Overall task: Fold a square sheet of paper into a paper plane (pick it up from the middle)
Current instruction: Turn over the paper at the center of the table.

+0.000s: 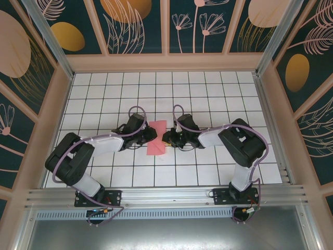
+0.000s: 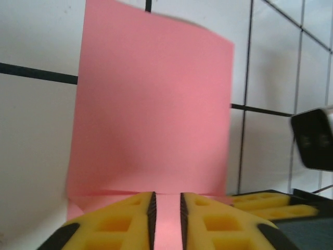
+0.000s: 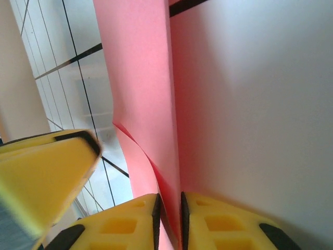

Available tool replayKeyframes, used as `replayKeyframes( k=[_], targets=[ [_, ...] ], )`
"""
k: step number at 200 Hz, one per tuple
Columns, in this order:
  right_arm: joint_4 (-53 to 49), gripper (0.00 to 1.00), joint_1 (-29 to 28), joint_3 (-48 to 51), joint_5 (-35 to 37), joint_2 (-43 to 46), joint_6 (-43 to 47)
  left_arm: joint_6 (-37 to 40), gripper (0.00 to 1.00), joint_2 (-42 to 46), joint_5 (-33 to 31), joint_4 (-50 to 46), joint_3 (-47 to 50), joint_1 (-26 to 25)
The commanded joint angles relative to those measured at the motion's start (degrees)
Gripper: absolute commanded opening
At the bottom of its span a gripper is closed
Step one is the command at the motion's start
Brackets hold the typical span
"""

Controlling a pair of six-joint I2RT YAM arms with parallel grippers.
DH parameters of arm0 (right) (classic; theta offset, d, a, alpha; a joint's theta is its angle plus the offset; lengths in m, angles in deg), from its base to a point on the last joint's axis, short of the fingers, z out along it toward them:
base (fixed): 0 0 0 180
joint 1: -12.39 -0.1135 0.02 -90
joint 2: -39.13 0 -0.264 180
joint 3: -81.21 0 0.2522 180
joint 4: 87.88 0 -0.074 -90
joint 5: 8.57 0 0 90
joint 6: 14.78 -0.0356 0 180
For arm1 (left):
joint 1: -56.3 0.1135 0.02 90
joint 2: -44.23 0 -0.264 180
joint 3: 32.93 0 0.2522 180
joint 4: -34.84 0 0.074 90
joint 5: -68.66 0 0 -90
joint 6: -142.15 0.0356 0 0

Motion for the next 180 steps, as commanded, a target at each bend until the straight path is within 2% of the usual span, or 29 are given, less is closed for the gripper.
replayKeyframes(
  k=[1, 28, 53, 65, 81, 99, 113, 131, 144, 160, 180],
  targets=[
    [0.9, 0.17, -0.2, -0.8, -0.7, 0.2, 2.2, -0.3, 0.25, 4.8, -3.9, -3.8, 0.6, 0.2],
    [-3.7, 0.07, 0.1, -2.5, 0.1, 3.3, 5.5, -1.2, 0.27, 11.5, -8.5, -6.5, 1.9, 0.3],
    [-11.1, 0.02, 0.6, -4.4, 2.0, 8.5, 10.0, -1.8, 0.29, 17.8, -11.8, -8.7, 3.2, 0.4],
    [-17.7, 0.02, 0.6, -6.2, 5.0, 11.6, 12.9, -2.1, 0.3, 20.6, -12.9, -9.4, 4.1, 0.5],
    [-29.1, 0.02, 0.7, -9.4, 12.3, 15.4, 17.1, -2.4, 0.32, 23.7, -14.4, -10.7, 4.8, 0.7],
    [-43.1, 0.02, 0.5, -13.8, 24.4, 19.5, 20.0, -2.7, 0.33, 27.0, -16.4, -12.3, 5.3, 0.8],
    [-53.6, 0.02, -0.2, -17.6, 36.3, 22.0, 21.4, -3.0, 0.34, 29.6, -18.3, -13.7, 6.1, 0.9],
    [-70.1, 0.01, -1.9, -24.4, 52.7, 21.8, 19.4, -3.3, 0.36, 33.1, -20.6, -14.7, 7.3, 1.1],
    [-80.6, 0.01, -3.4, -29.2, 60.9, 19.7, 17.0, -3.4, 0.37, 35.5, -22.2, -15.6, 8.1, 1.2],
    [-88.2, 0.01, -6.0, -33.0, 66.3, 16.5, 14.3, -3.7, 0.38, 38.2, -24.3, -17.4, 8.6, 1.4],
    [-88.0, 0.02, -10.7, -34.3, 66.1, 11.4, 13.3, -4.5, 0.38, 42.2, -27.3, -20.2, 8.8, 1.4]
  ],
)
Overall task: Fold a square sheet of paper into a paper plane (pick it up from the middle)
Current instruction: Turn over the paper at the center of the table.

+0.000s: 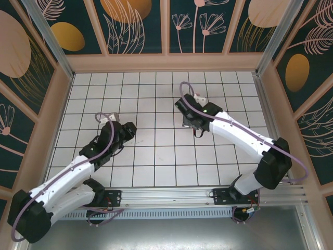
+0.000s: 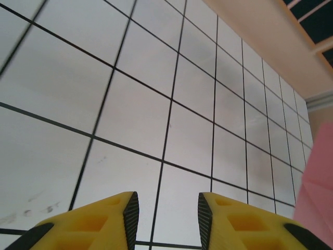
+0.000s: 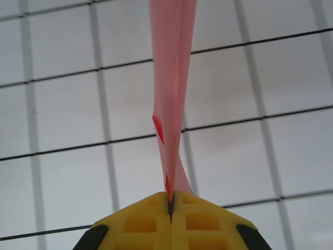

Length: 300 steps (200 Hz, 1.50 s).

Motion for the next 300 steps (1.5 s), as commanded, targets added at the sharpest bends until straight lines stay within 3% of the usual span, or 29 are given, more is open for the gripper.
replayKeyframes(
  k=[1, 47, 58, 82, 103, 122, 130, 158, 221, 262, 300],
  targets=[
    [-13.7, 0.02, -5.0, -1.9, 10.0, -6.6, -2.5, -1.3, 0.38, 4.1, -5.6, -5.0, 0.9, 0.4],
    [-2.5, 0.11, -11.9, -9.7, -4.4, -26.7, -1.8, -1.1, 0.42, 14.0, -7.1, -13.4, -0.2, 0.4],
    [0.0, 0.23, -13.4, -12.9, -7.3, -29.7, -1.7, -1.0, 0.43, 15.4, -5.9, -15.9, -0.8, 0.4],
    [9.7, 0.47, -15.7, -11.2, -12.9, -24.0, -2.1, -0.9, 0.46, 17.9, -1.4, -19.5, -1.1, 0.4],
    [24.0, 0.62, -16.4, 3.0, -15.0, -9.4, -4.3, -0.4, 0.5, 20.1, 4.0, -21.0, -0.2, 0.3],
    [34.1, 0.57, -13.1, 17.1, -18.0, 2.8, -6.5, 0.1, 0.51, 21.4, 8.0, -22.0, 1.3, 0.4],
    [38.2, 0.47, -10.8, 22.2, -20.6, 6.9, -6.4, 0.5, 0.52, 21.7, 9.8, -21.7, 2.2, 0.4],
    [55.2, 0.28, 0.5, 37.5, -38.1, 14.5, -7.0, 1.0, 0.54, 21.6, 14.1, -21.3, 3.8, 0.4],
    [61.0, 0.24, 7.4, 43.6, -44.2, 10.0, -6.0, 3.4, 0.57, 21.7, 17.1, -21.1, 3.1, 0.4],
    [67.0, 0.25, 7.7, 47.5, -46.5, 8.4, -9.1, 2.9, 0.57, 19.6, 17.7, -19.4, 3.9, 0.4],
    [74.2, 0.25, 7.5, 51.9, -47.2, 6.5, -14.3, 0.7, 0.58, 17.8, 21.3, -11.8, 6.1, 0.4]
  ],
)
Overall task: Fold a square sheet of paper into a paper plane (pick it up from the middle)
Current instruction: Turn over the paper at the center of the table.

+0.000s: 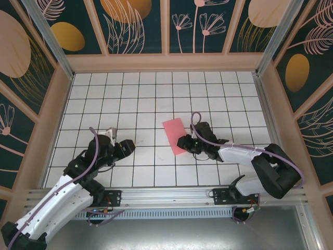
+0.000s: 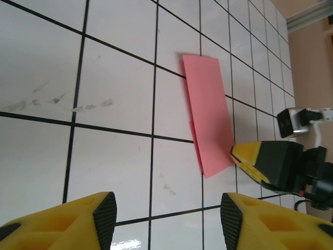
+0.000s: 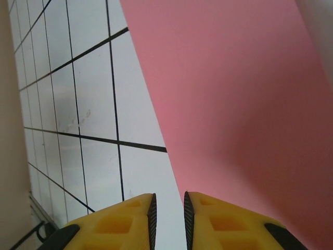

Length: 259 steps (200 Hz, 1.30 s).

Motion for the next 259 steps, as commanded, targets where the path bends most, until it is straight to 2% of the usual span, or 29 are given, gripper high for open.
replayKeyframes(
  k=[1, 30, 49, 86, 112, 131, 147, 157, 169, 180, 188, 220, 240, 259],
  targets=[
    [7.9, 0.25, 0.0, 2.8, -2.0, -1.4, -4.4, -1.2, 0.58, -1.6, 3.5, 6.7, 1.6, 0.3],
    [10.3, 0.25, -1.8, 3.2, -0.1, -4.3, -7.1, -1.2, 0.58, -7.0, 5.9, 12.0, 1.8, 0.3],
    [7.1, 0.25, -3.7, 1.2, 2.9, -6.8, -9.4, -1.1, 0.58, -11.6, 7.1, 16.2, 1.0, 0.3],
    [11.5, 0.26, -9.5, 3.7, 11.3, -7.1, -23.0, -0.5, 0.54, -25.3, 9.0, 23.6, -4.8, 0.3],
    [15.1, 0.27, -11.0, 1.7, 8.8, -10.2, -26.1, 0.4, 0.5, -34.5, 9.7, 27.1, -10.4, 0.3],
    [16.6, 0.26, -11.1, -0.1, 6.8, -11.7, -26.5, 1.1, 0.45, -41.9, 10.8, 28.8, -14.8, 0.3],
    [17.8, 0.26, -10.7, 0.1, 6.6, -8.7, -24.1, 1.4, 0.4, -47.8, 12.8, 30.0, -18.6, 0.4],
    [13.6, 0.28, -10.5, -0.9, 7.6, -5.3, -20.1, 1.5, 0.38, -51.2, 14.3, 31.2, -20.9, 0.2],
    [3.0, 0.29, -10.4, -3.8, 11.0, -1.1, -13.7, 1.5, 0.36, -54.3, 15.0, 31.9, -23.4, 0.3],
    [-6.7, 0.3, -9.0, -5.9, 14.3, 1.9, -9.7, 1.4, 0.36, -57.5, 15.4, 32.3, -25.6, 0.3],
    [-9.4, 0.31, -6.6, -5.4, 14.0, 3.8, -7.4, 1.5, 0.36, -59.6, 16.1, 32.7, -27.1, 0.2],
    [-7.0, 0.35, 6.5, -0.3, 1.3, 5.8, -1.9, 0.5, 0.35, -68.2, 18.6, 34.4, -32.5, 0.2],
    [-7.8, 0.36, 10.2, -0.8, -3.0, 4.4, 1.6, 0.9, 0.33, -71.9, 19.0, 34.0, -34.6, 0.1],
    [-7.9, 0.37, 11.3, -1.5, -4.6, 2.7, 3.0, 1.2, 0.32, -74.1, 17.9, 33.1, -35.4, 0.2]
  ],
)
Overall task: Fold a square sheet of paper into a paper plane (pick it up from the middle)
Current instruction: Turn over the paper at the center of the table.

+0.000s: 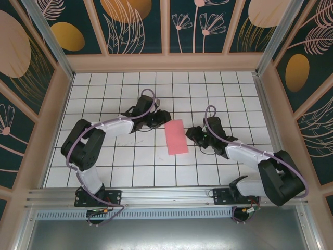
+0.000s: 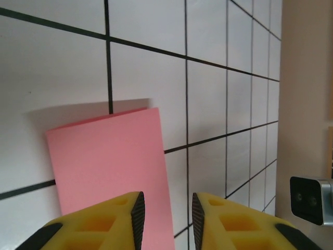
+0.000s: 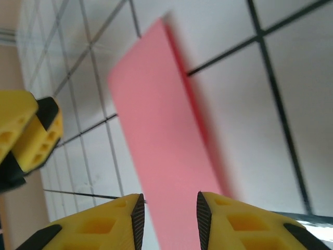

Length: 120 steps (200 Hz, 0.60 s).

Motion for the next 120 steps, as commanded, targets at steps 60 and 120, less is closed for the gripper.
replayKeyframes(
  k=[60, 120],
  targets=[
    [-2.4, 0.41, 1.5, -2.3, -8.2, -6.4, 7.8, 2.6, 0.3, -7.4, -1.7, -2.2, -3.6, 0.3],
    [-3.0, 0.44, 1.8, -4.3, -8.8, -9.7, 8.5, 4.5, 0.3, -8.5, -3.3, -4.1, -4.2, 0.6]
  ],
)
